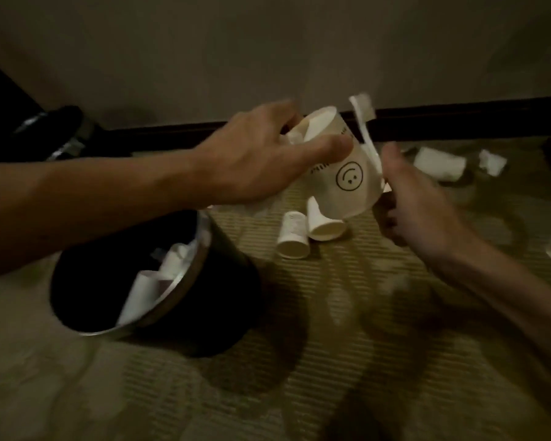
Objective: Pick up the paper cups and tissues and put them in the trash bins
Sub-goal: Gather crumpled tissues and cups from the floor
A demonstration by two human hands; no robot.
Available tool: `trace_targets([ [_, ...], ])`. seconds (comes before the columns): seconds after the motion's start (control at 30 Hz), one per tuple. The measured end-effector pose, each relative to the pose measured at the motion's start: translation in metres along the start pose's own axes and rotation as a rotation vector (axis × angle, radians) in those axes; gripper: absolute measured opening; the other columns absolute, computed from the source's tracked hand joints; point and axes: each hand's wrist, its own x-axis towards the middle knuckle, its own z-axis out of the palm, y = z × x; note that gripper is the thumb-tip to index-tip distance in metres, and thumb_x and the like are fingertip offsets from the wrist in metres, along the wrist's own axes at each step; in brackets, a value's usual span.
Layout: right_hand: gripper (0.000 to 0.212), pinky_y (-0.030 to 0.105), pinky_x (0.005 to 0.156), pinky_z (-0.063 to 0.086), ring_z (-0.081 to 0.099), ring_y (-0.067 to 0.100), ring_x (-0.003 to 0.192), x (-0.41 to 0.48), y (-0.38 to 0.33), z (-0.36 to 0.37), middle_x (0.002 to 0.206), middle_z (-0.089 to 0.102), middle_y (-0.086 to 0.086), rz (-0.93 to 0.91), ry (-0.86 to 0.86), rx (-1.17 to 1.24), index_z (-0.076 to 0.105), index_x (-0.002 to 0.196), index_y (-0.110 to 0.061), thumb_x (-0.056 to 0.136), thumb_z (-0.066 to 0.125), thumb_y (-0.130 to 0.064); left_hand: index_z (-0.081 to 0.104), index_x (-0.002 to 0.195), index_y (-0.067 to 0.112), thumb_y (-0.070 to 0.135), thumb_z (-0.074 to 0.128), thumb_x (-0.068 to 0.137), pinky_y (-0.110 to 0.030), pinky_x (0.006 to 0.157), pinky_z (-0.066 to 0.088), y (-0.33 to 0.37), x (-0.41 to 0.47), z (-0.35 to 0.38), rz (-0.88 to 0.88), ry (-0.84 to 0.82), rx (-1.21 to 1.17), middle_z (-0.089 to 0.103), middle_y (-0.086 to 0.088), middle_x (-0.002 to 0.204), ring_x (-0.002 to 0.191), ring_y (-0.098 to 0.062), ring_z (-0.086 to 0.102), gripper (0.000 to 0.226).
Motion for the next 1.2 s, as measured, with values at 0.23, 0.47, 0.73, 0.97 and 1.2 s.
trace_targets([
  [0.23,0.023,0.033,0.062,0.036,0.050,0.004,0.059,0.019,-0.071,0.096,0.061,0.056,-0.021,-0.160,-0.237,-0.107,0.055,0.085,-0.029,0.098,0.043,-0.044,0.068,0.087,0.030,0.082,0.051,0.061,-0.035,0.067,0.050,-0.067,-0.081,-0.104,-0.150,0.086,0.023,0.069,0.013,0.086,0.074,-0.002,0.064,0.061],
  [0.47,0.022,0.025,0.054,0.044,0.062,0.005,0.063,0.035,-0.101,0.168,0.070,0.066,-0.006,-0.092,-0.337,-0.339,0.067,0.086,-0.025,0.097,0.055,-0.039,0.066,0.092,0.035,0.079,0.060,0.060,-0.030,0.066,0.050,-0.155,-0.108,-0.104,-0.310,0.093,-0.187,0.069,0.022,0.084,0.073,0.003,0.066,0.055],
  [0.73,0.026,0.038,0.070,0.058,0.070,0.019,0.078,0.046,-0.090,0.226,0.084,0.073,0.007,0.002,-0.431,-0.754,0.074,0.085,-0.013,0.096,0.058,-0.031,0.069,0.091,0.035,0.084,0.060,0.048,-0.029,0.063,0.051,-0.232,-0.102,-0.067,-0.413,0.011,-0.391,0.071,0.012,0.086,0.078,-0.006,0.068,0.065],
  [0.97,0.031,0.030,0.056,0.049,0.064,0.016,0.065,0.056,-0.078,0.246,0.075,0.071,0.006,0.056,-0.497,-1.075,0.075,0.081,-0.008,0.093,0.063,-0.034,0.059,0.110,0.031,0.074,0.062,0.073,-0.023,0.072,0.050,-0.256,-0.101,-0.007,-0.277,-0.204,-0.298,0.064,0.013,0.097,0.086,-0.002,0.059,0.057],
  [1.2,0.027,0.039,0.077,0.059,0.069,0.018,0.071,0.068,-0.086,0.260,0.074,0.071,0.006,0.071,-0.542,-1.197,0.070,0.084,-0.009,0.096,0.059,-0.030,0.041,0.145,0.025,0.066,0.057,0.083,-0.025,0.090,0.037,-0.267,-0.101,-0.018,-0.119,-0.183,-0.143,0.056,0.002,0.137,0.126,-0.018,0.051,0.076],
])
